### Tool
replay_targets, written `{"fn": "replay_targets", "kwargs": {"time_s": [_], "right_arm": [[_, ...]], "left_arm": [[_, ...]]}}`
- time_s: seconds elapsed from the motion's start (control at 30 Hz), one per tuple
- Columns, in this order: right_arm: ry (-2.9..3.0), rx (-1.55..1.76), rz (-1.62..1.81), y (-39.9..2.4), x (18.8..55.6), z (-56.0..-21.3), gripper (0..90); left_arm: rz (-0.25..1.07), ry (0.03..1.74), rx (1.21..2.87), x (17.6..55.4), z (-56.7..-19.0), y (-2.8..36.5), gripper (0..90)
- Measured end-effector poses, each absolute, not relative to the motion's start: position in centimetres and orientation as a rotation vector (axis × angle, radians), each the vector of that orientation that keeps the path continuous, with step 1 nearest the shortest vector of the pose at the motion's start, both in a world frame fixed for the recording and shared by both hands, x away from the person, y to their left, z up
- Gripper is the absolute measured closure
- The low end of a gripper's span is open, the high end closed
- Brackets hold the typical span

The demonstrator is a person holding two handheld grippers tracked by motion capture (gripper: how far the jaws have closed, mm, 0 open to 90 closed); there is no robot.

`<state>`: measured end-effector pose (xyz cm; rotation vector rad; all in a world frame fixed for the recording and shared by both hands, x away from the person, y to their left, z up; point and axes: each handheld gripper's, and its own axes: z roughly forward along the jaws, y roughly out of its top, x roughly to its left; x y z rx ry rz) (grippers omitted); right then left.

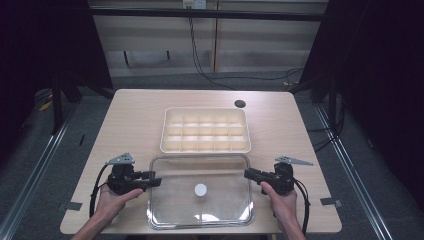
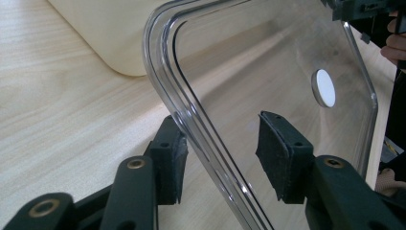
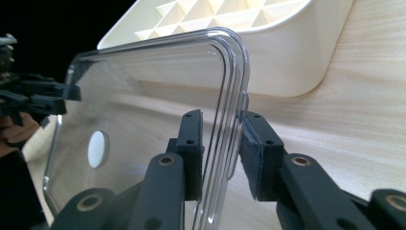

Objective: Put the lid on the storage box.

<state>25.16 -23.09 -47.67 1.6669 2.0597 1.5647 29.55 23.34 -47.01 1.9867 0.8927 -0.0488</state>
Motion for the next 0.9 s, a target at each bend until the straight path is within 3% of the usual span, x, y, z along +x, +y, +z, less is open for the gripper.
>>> {"fn": "replay_targets", "kwargs": {"time_s": [0.9], "right_arm": [[1.938,1.653,1.609,-23.9,25.2,-44.9,73.5]], "left_arm": [[-0.009,0.821,1.940,29.6,-44.1,22.4,63.5]]}}
